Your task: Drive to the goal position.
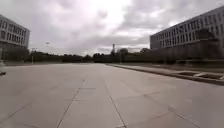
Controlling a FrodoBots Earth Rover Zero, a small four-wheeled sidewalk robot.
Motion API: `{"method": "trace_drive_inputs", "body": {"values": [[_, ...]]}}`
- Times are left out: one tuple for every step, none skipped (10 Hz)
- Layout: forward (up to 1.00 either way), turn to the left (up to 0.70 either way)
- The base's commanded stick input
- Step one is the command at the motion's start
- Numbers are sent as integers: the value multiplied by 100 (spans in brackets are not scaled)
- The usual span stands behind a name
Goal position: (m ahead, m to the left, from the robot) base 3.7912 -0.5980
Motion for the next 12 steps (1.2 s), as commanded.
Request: {"method": "trace_drive_inputs", "body": {"values": [[70, 0], [70, 0], [70, 0], [70, 0], [70, 0], [70, 0], [70, 0], [70, 0], [70, 0], [70, 0], [70, 0], [70, 0]]}}
